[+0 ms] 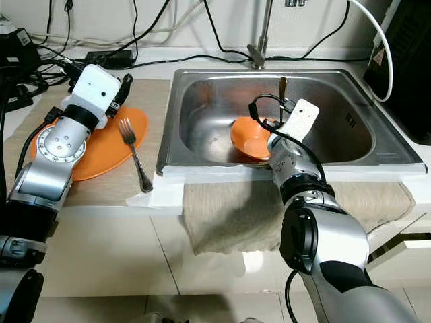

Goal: Kitchen organization

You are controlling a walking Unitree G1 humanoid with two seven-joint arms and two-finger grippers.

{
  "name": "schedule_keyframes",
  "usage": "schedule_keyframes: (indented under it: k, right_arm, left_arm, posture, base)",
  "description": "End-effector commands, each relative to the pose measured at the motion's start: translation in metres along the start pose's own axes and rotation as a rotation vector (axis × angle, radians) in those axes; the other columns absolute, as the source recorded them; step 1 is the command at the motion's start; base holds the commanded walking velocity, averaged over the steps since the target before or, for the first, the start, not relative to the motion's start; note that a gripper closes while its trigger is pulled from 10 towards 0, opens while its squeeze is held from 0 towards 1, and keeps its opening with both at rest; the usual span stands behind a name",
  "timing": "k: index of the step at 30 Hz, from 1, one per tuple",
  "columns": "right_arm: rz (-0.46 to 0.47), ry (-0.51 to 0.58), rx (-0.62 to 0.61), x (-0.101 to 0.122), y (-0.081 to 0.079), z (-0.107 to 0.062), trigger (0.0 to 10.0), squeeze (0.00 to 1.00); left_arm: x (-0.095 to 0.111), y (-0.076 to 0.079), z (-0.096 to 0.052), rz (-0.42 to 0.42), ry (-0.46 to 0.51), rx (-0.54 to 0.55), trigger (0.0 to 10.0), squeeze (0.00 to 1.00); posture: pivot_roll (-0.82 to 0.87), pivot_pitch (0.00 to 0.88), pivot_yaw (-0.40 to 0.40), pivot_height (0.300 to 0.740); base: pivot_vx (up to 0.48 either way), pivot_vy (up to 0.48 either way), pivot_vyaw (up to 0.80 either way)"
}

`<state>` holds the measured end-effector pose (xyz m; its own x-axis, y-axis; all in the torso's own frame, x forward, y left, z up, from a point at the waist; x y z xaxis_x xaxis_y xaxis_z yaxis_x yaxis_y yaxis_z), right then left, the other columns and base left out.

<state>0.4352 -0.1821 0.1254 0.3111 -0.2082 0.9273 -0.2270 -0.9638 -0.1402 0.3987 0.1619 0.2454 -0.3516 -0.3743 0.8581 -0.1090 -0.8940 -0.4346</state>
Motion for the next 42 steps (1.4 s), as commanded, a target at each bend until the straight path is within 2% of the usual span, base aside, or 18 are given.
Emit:
schedule_keyframes:
  k: [1, 6, 7, 8, 12, 14, 18, 23, 27, 31, 32, 33, 34, 35, 37, 40, 41, 42]
  right_arm:
    - [0.017, -0.032, -0.003, -0.005, -0.002, 0.000, 0.0, 1.00]
    - [-0.021, -0.062, -0.004, -0.014, -0.004, -0.001, 0.0, 1.00]
    - [-0.024, -0.071, -0.002, -0.017, -0.004, -0.001, 3.1, 1.00]
    - [-0.045, -0.084, -0.011, -0.022, -0.003, -0.001, 10.0, 1.00]
    - [-0.047, -0.105, -0.023, -0.029, 0.000, -0.002, 10.0, 1.00]
    - [-0.001, -0.145, -0.042, -0.039, 0.005, -0.003, 10.0, 1.00]
    - [0.048, -0.160, -0.031, -0.042, 0.003, -0.003, 10.0, 1.00]
    - [0.032, -0.151, -0.031, -0.040, 0.003, -0.003, 10.0, 1.00]
    - [-0.031, -0.119, -0.010, -0.033, -0.002, -0.002, 10.0, 1.00]
    - [-0.243, 0.010, 0.044, -0.007, -0.019, -0.002, 10.0, 1.00]
    - [-0.278, 0.042, 0.061, -0.001, -0.024, -0.003, 10.0, 0.86]
    - [-0.333, 0.086, 0.076, 0.007, -0.031, -0.003, 10.0, 0.86]
    - [-0.386, 0.143, 0.094, 0.018, -0.039, -0.005, 10.0, 0.00]
    - [-0.386, 0.143, 0.094, 0.018, -0.039, -0.005, 10.0, 0.00]
    - [-0.523, 0.310, 0.137, 0.044, -0.060, -0.012, 10.0, 0.00]
    - [-0.582, 0.389, 0.151, 0.055, -0.068, -0.017, 10.0, 0.00]
    - [-0.659, 0.499, 0.170, 0.067, -0.079, -0.025, 10.0, 0.00]
    - [-0.699, 0.556, 0.178, 0.072, -0.084, -0.029, 10.0, 0.00]
  left_arm:
    - [0.001, 0.000, -0.001, 0.013, -0.005, -0.007, 10.0, 0.00]
    - [0.001, 0.000, -0.001, 0.017, -0.008, -0.008, 10.0, 0.00]
    - [0.001, 0.000, 0.000, 0.017, -0.008, -0.009, 10.0, 0.00]
    - [0.002, 0.000, 0.000, 0.017, -0.006, -0.011, 10.0, 0.00]
    - [0.002, 0.001, 0.000, 0.018, -0.007, -0.016, 10.0, 0.00]
    - [0.001, 0.002, -0.001, 0.018, -0.013, -0.020, 10.0, 0.00]
    - [0.001, 0.003, -0.001, 0.019, -0.013, -0.023, 10.0, 0.00]
    - [0.001, 0.003, 0.000, 0.021, -0.013, -0.025, 10.0, 0.00]
    - [0.001, 0.004, 0.000, 0.029, -0.011, -0.029, 10.0, 0.00]
    - [0.001, 0.004, -0.001, 0.029, -0.014, -0.029, 10.0, 0.00]
    - [0.000, 0.004, -0.001, 0.028, -0.015, -0.029, 10.0, 0.00]
    - [-0.001, 0.005, -0.001, 0.026, -0.017, -0.031, 10.0, 0.00]
    - [-0.001, 0.006, -0.001, 0.023, -0.020, -0.032, 10.0, 0.00]
    - [-0.001, 0.006, -0.001, 0.023, -0.020, -0.032, 10.0, 0.00]
    - [-0.002, 0.007, -0.001, 0.014, -0.025, -0.030, 10.0, 0.00]
    - [-0.004, 0.007, -0.001, 0.001, -0.031, -0.023, 10.0, 0.00]
    - [-0.008, 0.007, -0.002, -0.042, -0.051, -0.011, 10.0, 0.00]
    - [-0.011, 0.007, -0.003, -0.075, -0.066, -0.004, 10.0, 0.00]
  posture:
    - [0.01, 0.000, 0.021, 0.740]
    - [0.01, 0.000, 0.022, 0.740]
    - [0.01, 0.000, 0.022, 0.740]
    - [0.01, 0.000, 0.022, 0.740]
    - [0.01, 0.000, 0.022, 0.740]
    - [0.01, 0.000, 0.021, 0.740]
    - [0.01, 0.000, 0.021, 0.740]
    - [0.00, 0.000, 0.023, 0.740]
    - [0.00, 0.000, 0.022, 0.740]
    - [0.00, 0.000, 0.022, 0.740]
    - [0.00, 0.000, 0.022, 0.740]
    - [0.00, 0.000, 0.022, 0.740]
    - [0.00, 0.000, 0.022, 0.740]
    - [0.00, 0.000, 0.022, 0.740]
    - [0.00, 0.000, 0.021, 0.740]
    - [0.00, 0.000, 0.021, 0.740]
    - [0.00, 0.000, 0.019, 0.740]
    - [0.00, 0.000, 0.019, 0.740]
  base:
    - [0.000, 0.000, 0.00]
    - [0.000, 0.000, 0.00]
    - [0.000, 0.000, 0.00]
    - [0.000, 0.000, 0.00]
    - [0.000, 0.000, 0.00]
    - [0.000, 0.000, 0.00]
    - [0.000, 0.000, 0.00]
    - [0.000, 0.000, 0.00]
    - [0.000, 0.000, 0.00]
    - [0.000, 0.000, 0.00]
    - [0.000, 0.000, 0.00]
    - [0.000, 0.000, 0.00]
    - [0.000, 0.000, 0.00]
    - [0.000, 0.000, 0.00]
    - [0.000, 0.000, 0.00]
    - [0.000, 0.000, 0.00]
    - [0.000, 0.000, 0.00]
    - [0.000, 0.000, 0.00]
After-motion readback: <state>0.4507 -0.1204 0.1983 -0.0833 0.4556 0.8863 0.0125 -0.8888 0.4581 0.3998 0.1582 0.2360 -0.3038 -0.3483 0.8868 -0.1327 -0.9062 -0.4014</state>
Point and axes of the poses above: a point about 5 cm out from each wrist's last joint towards the gripper, its own z axis pointing out of the wrist towards the gripper, its own x axis along the axis of the wrist's last joint, y = z × x, the point moved 4 cm from there along z, pointing out of the wrist towards the gripper, and after that the axes turned 14 degrees about -z, right-handed, at the moved point
